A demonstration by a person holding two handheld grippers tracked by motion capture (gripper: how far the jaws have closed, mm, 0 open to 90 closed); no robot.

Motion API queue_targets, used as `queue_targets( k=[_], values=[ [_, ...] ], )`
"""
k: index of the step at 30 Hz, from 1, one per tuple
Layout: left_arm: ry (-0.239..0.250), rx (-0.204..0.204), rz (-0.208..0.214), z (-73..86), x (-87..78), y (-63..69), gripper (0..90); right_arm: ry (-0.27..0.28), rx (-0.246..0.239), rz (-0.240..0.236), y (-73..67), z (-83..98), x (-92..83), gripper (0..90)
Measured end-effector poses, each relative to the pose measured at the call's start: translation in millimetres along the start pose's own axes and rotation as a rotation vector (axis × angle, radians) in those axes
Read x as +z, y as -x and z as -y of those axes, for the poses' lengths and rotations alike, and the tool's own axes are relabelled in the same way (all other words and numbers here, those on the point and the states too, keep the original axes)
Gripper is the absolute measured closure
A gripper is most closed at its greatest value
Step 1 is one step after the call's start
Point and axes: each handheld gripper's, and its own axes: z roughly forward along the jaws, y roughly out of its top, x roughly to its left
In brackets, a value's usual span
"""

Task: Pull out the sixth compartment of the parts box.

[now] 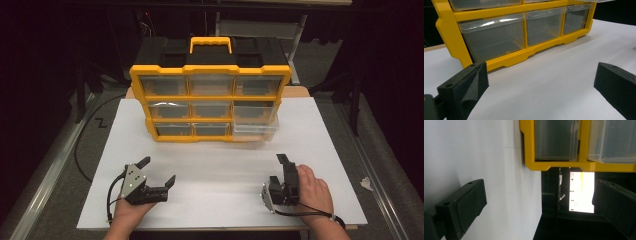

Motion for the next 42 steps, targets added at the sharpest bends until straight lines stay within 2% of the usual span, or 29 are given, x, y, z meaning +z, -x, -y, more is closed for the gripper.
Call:
queue_targets(
  k=[4, 6, 12, 13, 14, 17, 19, 20, 21, 24, 25, 31, 32, 34, 42],
  values=[
    [-0.001, 0.001, -0.001, 0.0, 0.0, 0.0, 0.2, 0.008, 0.024, 0.020, 2.2, 0.2, -1.4, 0.9],
    [-0.002, 0.001, -0.001, 0.0, 0.1, 0.0, 0.2, 0.004, 0.065, 0.023, 4.1, 1.5, -0.9, 0.9],
    [-0.004, 0.002, -0.003, 0.0, 0.2, -0.1, 0.2, -0.012, 0.193, -0.023, 4.6, 8.8, 3.1, 0.9],
    [-0.004, 0.002, -0.003, 0.0, 0.2, -0.2, 0.2, -0.011, 0.222, -0.032, 5.2, 10.5, 3.8, 1.0],
    [-0.005, 0.001, -0.002, 0.1, 0.2, -0.2, 0.2, -0.007, 0.272, -0.054, 5.6, 12.7, 4.8, 1.0],
    [-0.005, 0.001, -0.002, 0.0, 0.1, -0.2, 0.2, -0.011, 0.359, -0.078, 7.1, 18.6, 6.5, 1.0],
    [-0.007, 0.002, 0.000, 0.1, 0.3, -0.1, 0.2, -0.011, 0.435, -0.107, 8.2, 23.3, 8.2, 1.0],
    [-0.008, 0.002, 0.001, 0.2, 0.5, 0.0, 0.2, -0.012, 0.499, -0.122, 7.9, 25.5, 9.6, 1.0],
    [-0.010, 0.004, 0.002, 0.2, 0.6, 0.1, 0.2, -0.010, 0.521, -0.131, 8.2, 27.1, 10.7, 1.0],
    [-0.011, 0.005, 0.003, 0.2, 0.8, 0.3, 0.2, -0.009, 0.631, -0.167, 9.5, 30.9, 13.2, 1.0],
    [-0.012, 0.005, 0.002, 0.2, 0.8, 0.2, 0.2, -0.006, 0.641, -0.172, 10.2, 31.9, 13.8, 1.0],
    [-0.012, 0.003, 0.004, 0.1, 0.6, -0.3, 0.2, 0.013, 0.799, -0.222, 14.7, 34.3, 13.3, 1.1],
    [-0.011, 0.001, 0.003, 0.0, 0.5, -0.3, 0.2, 0.019, 0.837, -0.235, 15.7, 34.9, 12.9, 1.1],
    [-0.008, -0.002, 0.003, -0.1, 0.1, -0.8, 0.2, 0.025, 0.872, -0.249, 16.4, 35.7, 12.5, 1.1],
    [-0.002, -0.011, 0.005, -0.5, -0.6, -2.0, 0.2, 0.081, 1.103, -0.326, 21.3, 45.5, 11.0, 1.3]
  ],
)
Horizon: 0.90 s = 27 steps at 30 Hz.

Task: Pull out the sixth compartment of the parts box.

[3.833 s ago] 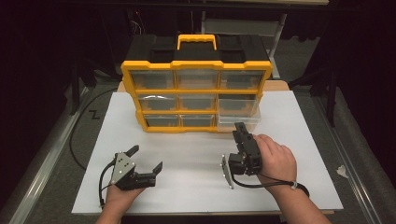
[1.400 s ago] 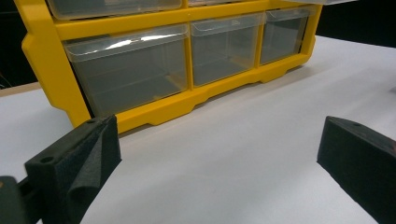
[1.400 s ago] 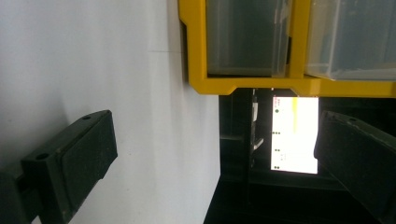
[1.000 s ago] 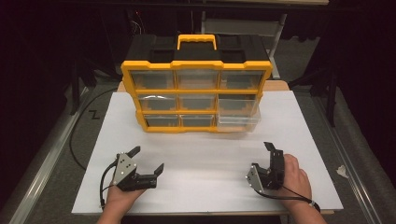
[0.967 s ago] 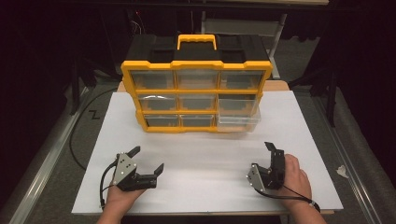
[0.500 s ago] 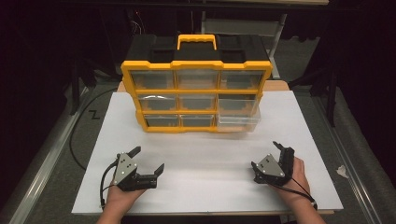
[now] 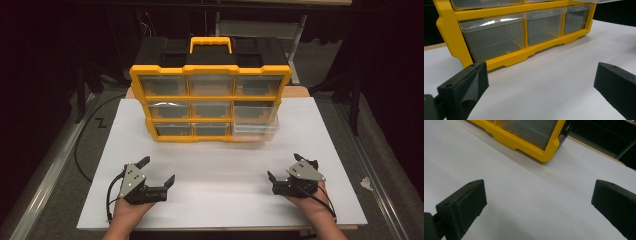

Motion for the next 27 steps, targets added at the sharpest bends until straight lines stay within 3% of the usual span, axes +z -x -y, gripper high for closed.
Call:
queue_targets(
  k=[8, 10, 14, 17, 22, 27],
  values=[
    [0.000, -0.012, 0.006, -0.1, 0.0, -1.0, 0.2, 0.060, 0.178, -0.028, 6.9, 0.5, -5.7, 1.3],
    [0.002, -0.018, 0.007, -0.1, -0.2, -1.4, 0.2, 0.087, 0.254, -0.047, 10.5, 1.1, -8.3, 1.2],
    [0.002, -0.031, 0.010, 0.1, -0.3, -2.6, 0.2, 0.129, 0.332, -0.047, 17.8, 3.3, -13.9, 1.3],
    [0.001, -0.045, 0.014, 0.3, -0.7, -3.4, 0.2, 0.133, 0.326, -0.027, 20.4, 7.4, -19.8, 1.2],
    [-0.005, -0.053, 0.022, 1.1, 0.6, -3.5, 0.2, 0.134, 0.281, -0.033, 20.7, 12.5, -25.7, 1.2],
    [-0.018, -0.049, 0.029, 1.9, 2.8, -2.3, 0.2, 0.139, 0.275, -0.042, 20.3, 11.5, -22.0, 1.2]
  ],
)
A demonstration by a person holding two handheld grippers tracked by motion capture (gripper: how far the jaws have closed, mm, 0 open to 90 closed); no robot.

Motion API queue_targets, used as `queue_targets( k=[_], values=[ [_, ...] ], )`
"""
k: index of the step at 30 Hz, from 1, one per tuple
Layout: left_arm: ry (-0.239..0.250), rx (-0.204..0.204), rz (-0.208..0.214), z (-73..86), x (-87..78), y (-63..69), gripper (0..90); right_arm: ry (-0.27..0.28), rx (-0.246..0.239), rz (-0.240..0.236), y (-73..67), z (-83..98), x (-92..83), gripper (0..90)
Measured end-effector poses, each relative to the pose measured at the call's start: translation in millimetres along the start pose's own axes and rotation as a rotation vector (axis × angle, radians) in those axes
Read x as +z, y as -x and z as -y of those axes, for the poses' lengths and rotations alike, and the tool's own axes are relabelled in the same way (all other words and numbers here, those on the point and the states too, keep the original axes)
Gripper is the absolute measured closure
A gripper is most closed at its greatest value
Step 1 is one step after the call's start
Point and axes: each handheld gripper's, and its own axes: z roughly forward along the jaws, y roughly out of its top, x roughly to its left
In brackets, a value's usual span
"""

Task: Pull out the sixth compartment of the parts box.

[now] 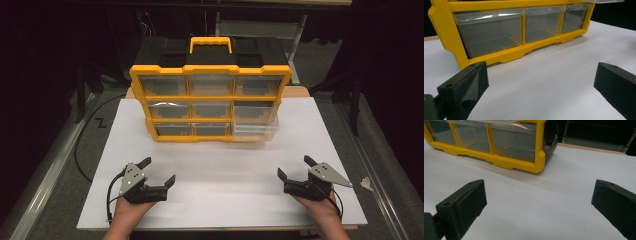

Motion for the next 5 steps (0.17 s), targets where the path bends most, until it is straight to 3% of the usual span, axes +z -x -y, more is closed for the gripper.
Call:
queue_targets(
  k=[5],
  values=[
    [-0.002, 0.001, -0.002, 0.3, 0.1, -0.1, 0.2, 0.003, -0.015, -0.001, 0.0, -0.4, 0.0, 1.2]
  ],
)
